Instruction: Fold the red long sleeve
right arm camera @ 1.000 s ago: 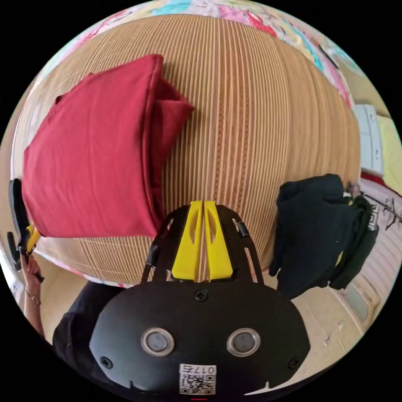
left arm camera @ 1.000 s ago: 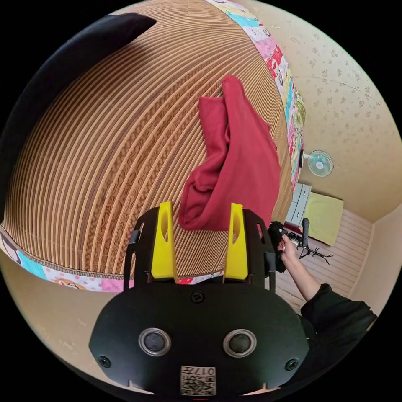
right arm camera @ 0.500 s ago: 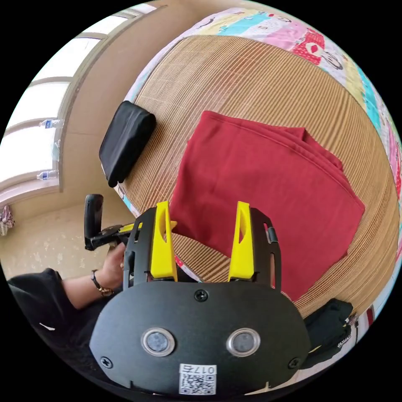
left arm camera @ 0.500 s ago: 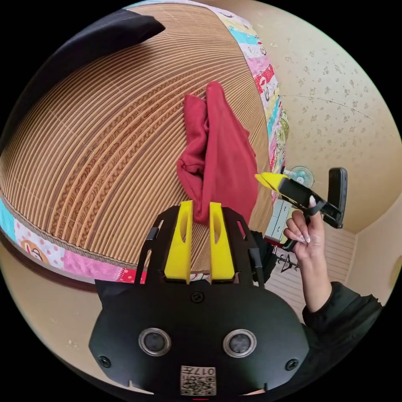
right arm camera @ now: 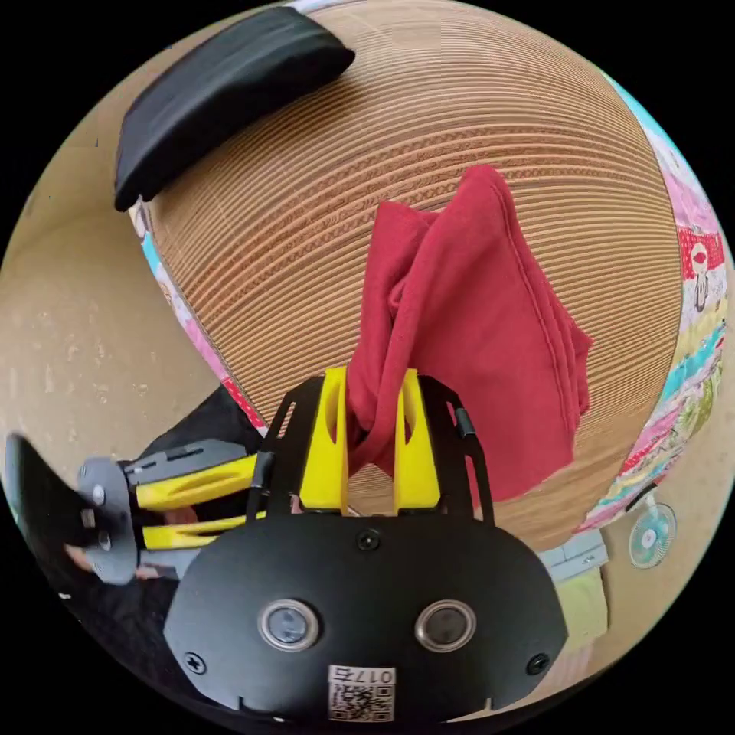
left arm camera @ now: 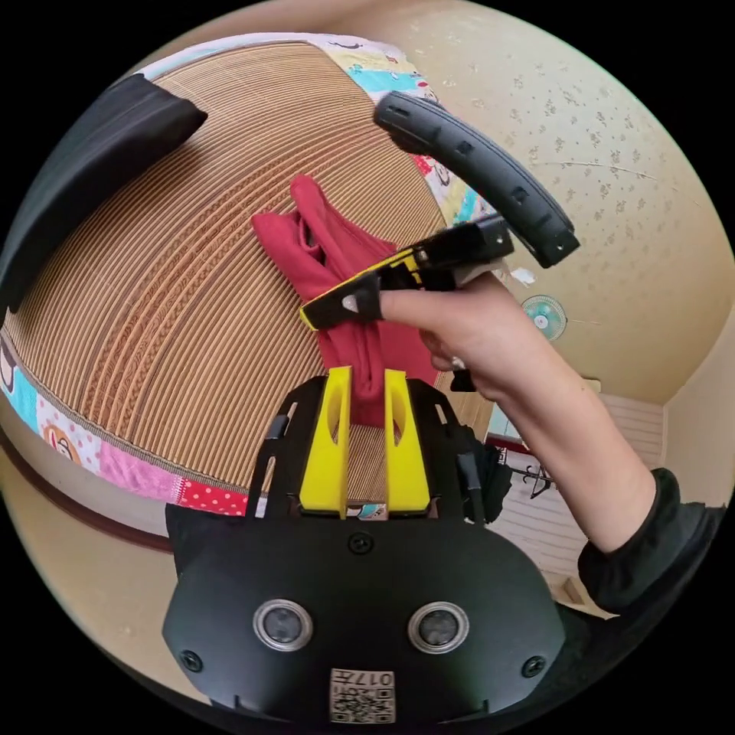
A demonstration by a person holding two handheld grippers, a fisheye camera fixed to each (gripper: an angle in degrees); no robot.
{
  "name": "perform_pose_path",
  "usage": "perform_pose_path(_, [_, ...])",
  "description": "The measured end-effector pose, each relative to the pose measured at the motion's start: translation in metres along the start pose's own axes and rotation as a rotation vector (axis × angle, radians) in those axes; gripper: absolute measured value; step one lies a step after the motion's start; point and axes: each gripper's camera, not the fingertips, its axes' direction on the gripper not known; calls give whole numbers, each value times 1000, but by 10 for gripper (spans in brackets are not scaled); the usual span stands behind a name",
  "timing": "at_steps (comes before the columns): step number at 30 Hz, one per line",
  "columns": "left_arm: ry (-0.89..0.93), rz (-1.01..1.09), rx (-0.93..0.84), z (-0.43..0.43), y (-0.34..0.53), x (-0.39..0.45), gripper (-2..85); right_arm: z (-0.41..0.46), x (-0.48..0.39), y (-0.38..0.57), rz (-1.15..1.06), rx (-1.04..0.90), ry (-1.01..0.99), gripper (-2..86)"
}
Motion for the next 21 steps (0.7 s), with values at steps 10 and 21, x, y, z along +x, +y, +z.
perform_pose_path(10, [182, 116, -276, 33, 14, -30, 124, 14, 219, 352, 134, 861, -649, 85])
perform_pose_path(21, [37, 122, -370, 178, -61, -40, 197, 164, 296, 515, 737, 733, -841, 96])
